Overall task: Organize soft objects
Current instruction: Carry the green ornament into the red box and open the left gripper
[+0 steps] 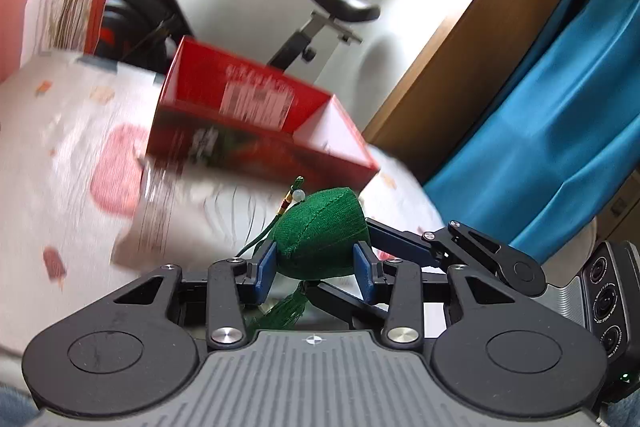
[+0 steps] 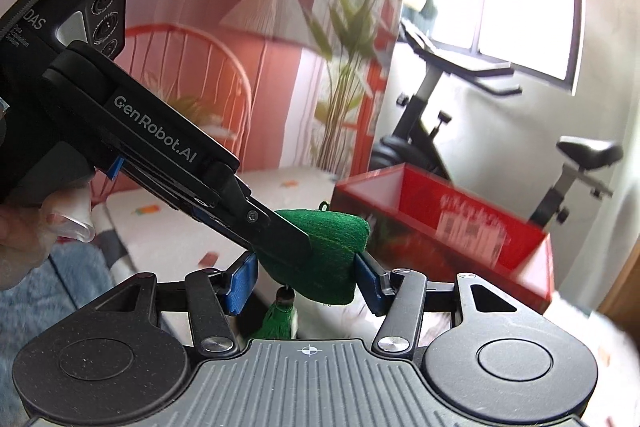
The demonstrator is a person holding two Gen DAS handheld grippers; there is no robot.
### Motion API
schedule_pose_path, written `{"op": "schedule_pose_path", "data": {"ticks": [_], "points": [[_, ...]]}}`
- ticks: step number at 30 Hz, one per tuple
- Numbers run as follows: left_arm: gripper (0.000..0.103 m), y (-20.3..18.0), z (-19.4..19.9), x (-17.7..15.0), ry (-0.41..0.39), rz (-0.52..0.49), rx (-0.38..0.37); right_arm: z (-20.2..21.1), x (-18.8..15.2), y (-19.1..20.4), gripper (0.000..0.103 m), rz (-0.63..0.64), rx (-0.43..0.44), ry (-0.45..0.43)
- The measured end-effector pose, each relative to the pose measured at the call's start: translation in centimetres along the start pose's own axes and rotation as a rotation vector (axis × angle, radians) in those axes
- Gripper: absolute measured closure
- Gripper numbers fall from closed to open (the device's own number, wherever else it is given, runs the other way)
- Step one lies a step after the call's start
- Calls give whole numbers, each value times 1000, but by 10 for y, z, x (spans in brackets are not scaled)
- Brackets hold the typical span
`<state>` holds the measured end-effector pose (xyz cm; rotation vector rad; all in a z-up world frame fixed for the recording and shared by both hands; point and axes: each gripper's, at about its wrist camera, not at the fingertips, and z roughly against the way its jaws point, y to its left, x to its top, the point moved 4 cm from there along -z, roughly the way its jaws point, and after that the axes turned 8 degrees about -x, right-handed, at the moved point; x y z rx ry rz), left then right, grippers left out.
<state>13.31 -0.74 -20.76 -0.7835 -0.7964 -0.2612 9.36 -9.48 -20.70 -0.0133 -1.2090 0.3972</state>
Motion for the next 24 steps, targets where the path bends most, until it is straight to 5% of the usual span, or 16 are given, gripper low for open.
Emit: {"op": "schedule_pose_path", "data": {"ticks": [13,24], "points": [[60,-34,-12,97,-111,-147,12,-23,87,-71,52,46,-51,-106],[60,-34,-59,174,-156,-156,-22,-76,133,-132,51,70,-119,-140]]}}
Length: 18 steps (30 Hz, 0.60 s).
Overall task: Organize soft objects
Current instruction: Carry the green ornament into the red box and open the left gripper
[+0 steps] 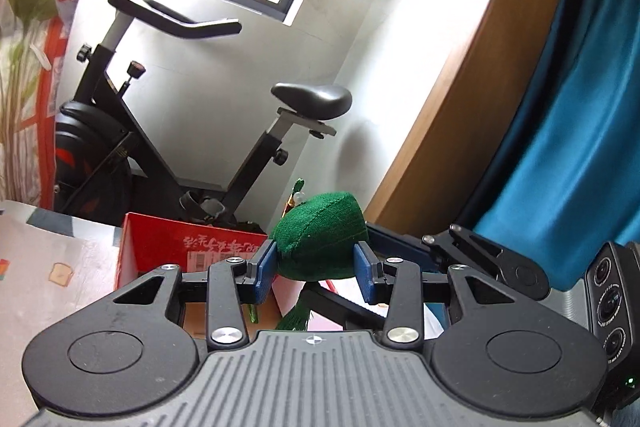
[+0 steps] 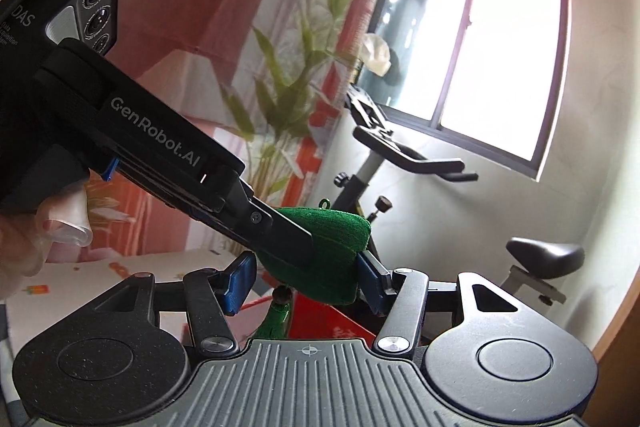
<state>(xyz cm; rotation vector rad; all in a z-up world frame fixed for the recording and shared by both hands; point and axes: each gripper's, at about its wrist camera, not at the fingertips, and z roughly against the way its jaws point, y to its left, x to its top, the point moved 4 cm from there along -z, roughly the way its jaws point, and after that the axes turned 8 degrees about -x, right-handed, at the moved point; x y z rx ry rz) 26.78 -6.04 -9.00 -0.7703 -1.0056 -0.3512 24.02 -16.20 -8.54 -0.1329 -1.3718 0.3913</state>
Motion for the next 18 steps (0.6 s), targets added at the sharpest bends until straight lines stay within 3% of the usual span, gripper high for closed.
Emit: {"op": "schedule_pose_path", "data": {"ticks": [9,18], "points": [[60,29,-89,1,103,39,2,-58,-46,-34,51,-39,-24,115],[60,60,-159,-39,218,112,-12,-96,-118,-64,51,-167,-9,264]]}}
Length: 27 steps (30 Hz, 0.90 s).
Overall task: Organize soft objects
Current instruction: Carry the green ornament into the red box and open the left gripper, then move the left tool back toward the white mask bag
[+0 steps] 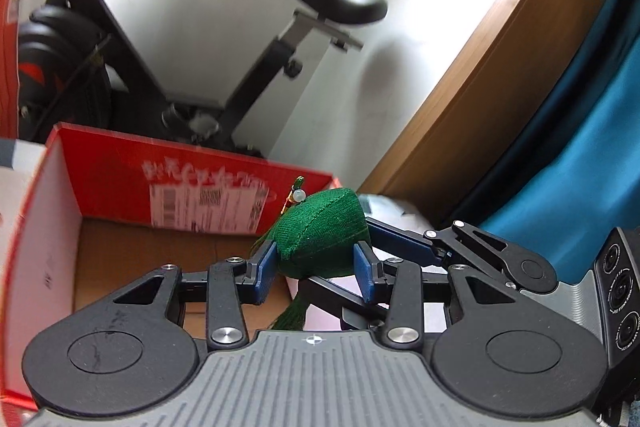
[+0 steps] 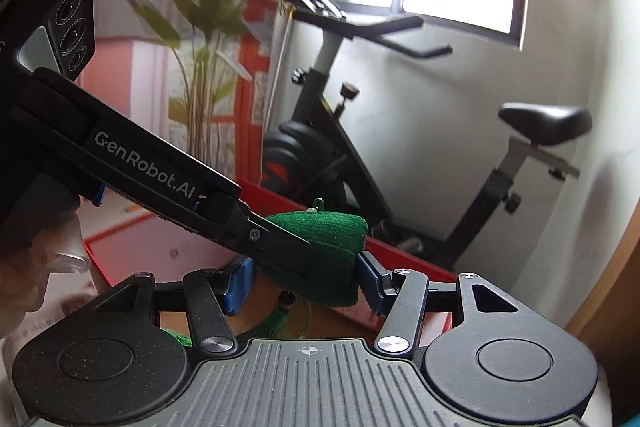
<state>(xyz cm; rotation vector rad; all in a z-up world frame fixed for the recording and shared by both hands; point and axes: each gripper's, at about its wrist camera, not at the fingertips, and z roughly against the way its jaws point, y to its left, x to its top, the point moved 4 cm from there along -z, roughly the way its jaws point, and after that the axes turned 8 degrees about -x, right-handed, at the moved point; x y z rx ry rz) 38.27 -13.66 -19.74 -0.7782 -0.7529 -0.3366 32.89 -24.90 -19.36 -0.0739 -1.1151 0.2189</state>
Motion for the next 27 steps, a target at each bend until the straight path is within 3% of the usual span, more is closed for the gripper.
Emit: {"op": "schedule_pose_path", "data": {"ticks": [12,20,23,25,27], "points": [[60,37,-38,-10,55,73,26,-47,-28,-2,51,-46,-15,131],[57,40,-18,-4,-1,-14,154,-40,-30,-17,49,-94,-117,134],[45,39,3,-3,-36,-46,194,-29,-31,-20,46,-114,-115,123],[36,36,17,-3,-60,-69,220,-18,-32,-22,29,-127,-114,101],[17,33,32,-5,-78,-98,242,-6,-32,-22,22,-135,-119,74]]}}
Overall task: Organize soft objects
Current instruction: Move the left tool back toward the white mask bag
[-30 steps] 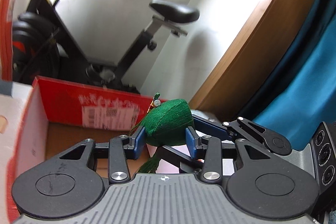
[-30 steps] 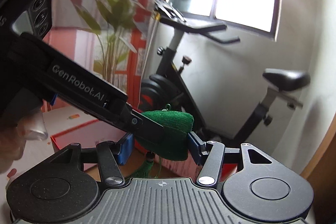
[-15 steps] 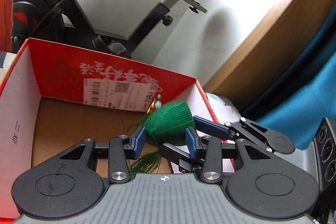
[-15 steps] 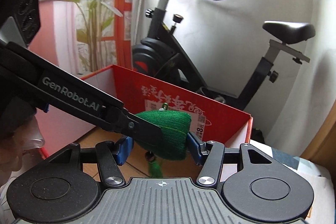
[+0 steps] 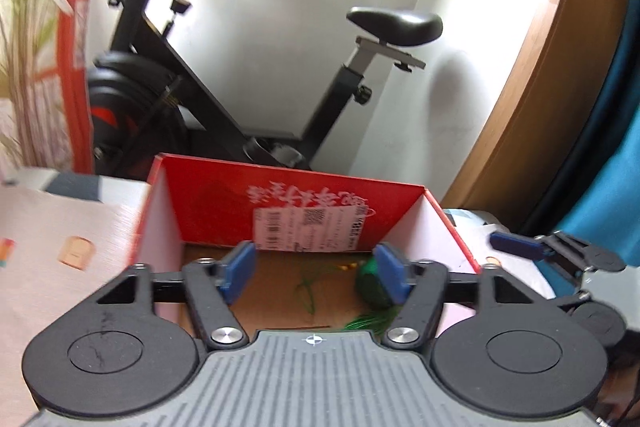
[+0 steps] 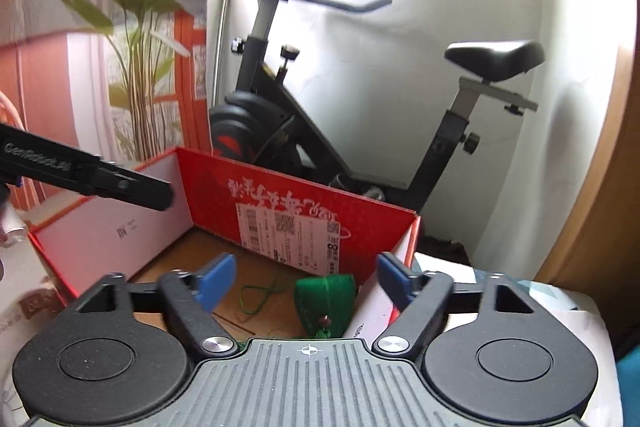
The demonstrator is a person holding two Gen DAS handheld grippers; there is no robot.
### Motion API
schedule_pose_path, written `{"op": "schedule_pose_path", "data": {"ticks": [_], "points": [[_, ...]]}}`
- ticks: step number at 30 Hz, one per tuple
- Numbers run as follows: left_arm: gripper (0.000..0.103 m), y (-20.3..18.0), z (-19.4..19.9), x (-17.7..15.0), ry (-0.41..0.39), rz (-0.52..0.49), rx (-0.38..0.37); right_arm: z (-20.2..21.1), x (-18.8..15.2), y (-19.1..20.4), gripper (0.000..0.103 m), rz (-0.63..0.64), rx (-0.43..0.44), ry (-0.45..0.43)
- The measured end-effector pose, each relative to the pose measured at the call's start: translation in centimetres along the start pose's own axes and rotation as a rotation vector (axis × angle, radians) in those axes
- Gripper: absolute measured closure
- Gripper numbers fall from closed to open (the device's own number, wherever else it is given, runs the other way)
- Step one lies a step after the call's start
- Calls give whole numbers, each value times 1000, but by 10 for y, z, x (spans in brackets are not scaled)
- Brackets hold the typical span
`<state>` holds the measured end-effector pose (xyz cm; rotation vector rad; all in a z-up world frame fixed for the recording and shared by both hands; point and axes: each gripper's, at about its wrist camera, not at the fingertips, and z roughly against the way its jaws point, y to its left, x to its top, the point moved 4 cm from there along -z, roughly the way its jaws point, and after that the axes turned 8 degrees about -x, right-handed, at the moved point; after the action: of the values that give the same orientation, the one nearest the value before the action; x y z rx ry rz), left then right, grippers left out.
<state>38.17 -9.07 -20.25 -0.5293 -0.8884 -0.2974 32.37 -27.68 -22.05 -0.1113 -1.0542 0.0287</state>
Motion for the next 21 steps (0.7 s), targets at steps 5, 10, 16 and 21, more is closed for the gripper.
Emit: {"op": "schedule_pose_path", "data": {"ticks": [5,10,16,21], "points": [[0,5,41,-7,-48,-25,29,33,-3,1,0,-49,-22,-62],[0,16,79,-24,-52,16,62,66,-16,9,0,-116,-24,-77],[0,19,116,-60,-56,-12,115,104,-43,27,0,-168,-17,-100],[0,18,138,-92,-48,-32,128,125,-72,43,0,-189,-10,-88]]}}
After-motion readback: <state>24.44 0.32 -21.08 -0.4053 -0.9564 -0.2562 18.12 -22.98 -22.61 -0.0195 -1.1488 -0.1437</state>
